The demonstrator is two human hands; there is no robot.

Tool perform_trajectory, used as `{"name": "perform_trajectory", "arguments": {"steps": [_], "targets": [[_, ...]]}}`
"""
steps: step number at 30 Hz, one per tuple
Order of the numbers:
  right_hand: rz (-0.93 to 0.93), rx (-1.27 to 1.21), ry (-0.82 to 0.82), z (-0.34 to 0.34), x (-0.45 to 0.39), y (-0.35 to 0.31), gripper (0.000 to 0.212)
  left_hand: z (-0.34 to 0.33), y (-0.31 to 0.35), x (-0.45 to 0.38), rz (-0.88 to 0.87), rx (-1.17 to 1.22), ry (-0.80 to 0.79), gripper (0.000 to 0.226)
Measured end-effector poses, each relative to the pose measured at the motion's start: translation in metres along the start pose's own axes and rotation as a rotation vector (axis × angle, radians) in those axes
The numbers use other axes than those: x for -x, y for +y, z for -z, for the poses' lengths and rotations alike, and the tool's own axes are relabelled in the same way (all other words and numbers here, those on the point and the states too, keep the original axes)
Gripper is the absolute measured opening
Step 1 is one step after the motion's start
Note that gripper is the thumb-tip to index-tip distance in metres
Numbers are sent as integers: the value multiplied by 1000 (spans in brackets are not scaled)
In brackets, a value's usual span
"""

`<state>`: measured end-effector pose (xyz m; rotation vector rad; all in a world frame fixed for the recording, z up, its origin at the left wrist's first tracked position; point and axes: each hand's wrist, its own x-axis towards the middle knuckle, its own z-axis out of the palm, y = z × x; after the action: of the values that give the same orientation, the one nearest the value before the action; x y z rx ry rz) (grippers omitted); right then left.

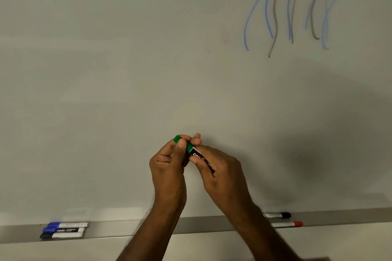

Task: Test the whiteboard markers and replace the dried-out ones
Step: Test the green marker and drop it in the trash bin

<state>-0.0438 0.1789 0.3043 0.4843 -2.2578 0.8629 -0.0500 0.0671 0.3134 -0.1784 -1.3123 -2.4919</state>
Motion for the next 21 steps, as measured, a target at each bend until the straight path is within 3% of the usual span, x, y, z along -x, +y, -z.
{"name": "perform_trajectory", "arguments": {"steps": [3,5,7,10,12,16,21], "targets": [[-29,-44,-43,1,-2,-5,35,1,3,-2,-23,51,-4,22],[-211,-325,-196,8,-8,-10,27,0,2,2,-32,51,-41,22],[-477,-706,-390,19,-14,-11,33,0,1,-1,-44,54,-60,23],[-712,-1154,-617,37,-9,3,38,21,22,-36,-17,268,89,24],[-690,-1146,-606,42,4,15,39,41,44,-63,-72,282,139,26],[-631,-1081,-460,46,8,23,37,31,54,-62,-131,121,-127,14],[-485,-1157,-267,52,-12,7,41,5,47,-52,-126,135,-265,20]]}}
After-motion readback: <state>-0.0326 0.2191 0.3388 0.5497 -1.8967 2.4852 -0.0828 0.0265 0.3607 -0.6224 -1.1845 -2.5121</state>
